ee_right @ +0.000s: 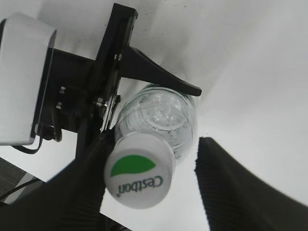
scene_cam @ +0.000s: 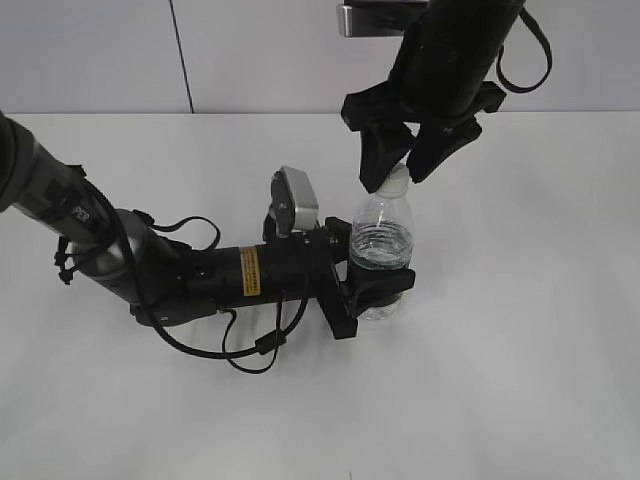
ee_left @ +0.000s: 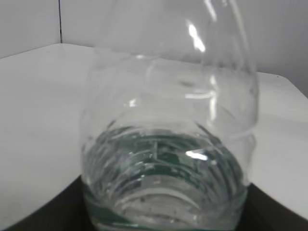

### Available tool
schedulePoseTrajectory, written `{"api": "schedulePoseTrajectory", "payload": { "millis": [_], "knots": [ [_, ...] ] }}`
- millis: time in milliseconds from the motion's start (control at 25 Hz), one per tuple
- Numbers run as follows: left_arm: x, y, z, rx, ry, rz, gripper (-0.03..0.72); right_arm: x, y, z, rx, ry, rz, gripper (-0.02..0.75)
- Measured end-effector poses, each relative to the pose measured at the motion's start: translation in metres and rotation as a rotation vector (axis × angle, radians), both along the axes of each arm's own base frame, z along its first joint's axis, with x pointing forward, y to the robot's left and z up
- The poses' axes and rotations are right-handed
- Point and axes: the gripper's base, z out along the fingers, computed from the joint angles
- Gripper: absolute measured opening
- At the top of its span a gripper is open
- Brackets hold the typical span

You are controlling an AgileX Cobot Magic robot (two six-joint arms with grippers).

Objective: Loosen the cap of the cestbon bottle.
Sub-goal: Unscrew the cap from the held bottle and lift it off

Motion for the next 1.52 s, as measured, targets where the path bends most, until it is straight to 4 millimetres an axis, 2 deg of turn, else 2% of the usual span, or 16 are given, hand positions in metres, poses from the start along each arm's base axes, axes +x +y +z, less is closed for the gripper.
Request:
{"api": "schedulePoseTrajectory", "payload": {
  "millis": [120, 160, 640, 1160, 1520],
  "knots": [
    [0.0000, -0.0003, 0.0001, -0.001, 0.000, 0.001, 0.405, -0.0003, 0.0006, 0.0002, 0.007, 0.004, -0.001, 0.333],
    [0.0001, -0.0002, 0.0001, -0.001, 0.001, 0.003, 0.405, -0.0003, 0.0005, 0.0001, 0.006, 0.003, 0.000, 0.317],
    [0.0003, -0.0002, 0.0002, -0.002, 0.001, 0.006, 0.405, -0.0003, 0.0008, 0.0002, 0.001, -0.046, 0.163, 0.316],
    [0.0001, -0.0004, 0.0001, -0.001, -0.001, 0.005, 0.405, -0.0007, 0.0018, 0.0010, -0.012, -0.210, 0.702, 0.302],
    [0.0001, -0.0004, 0.0001, -0.001, -0.003, 0.004, 0.405, -0.0010, 0.0025, 0.0012, -0.015, -0.283, 0.935, 0.302]
  ]
}}
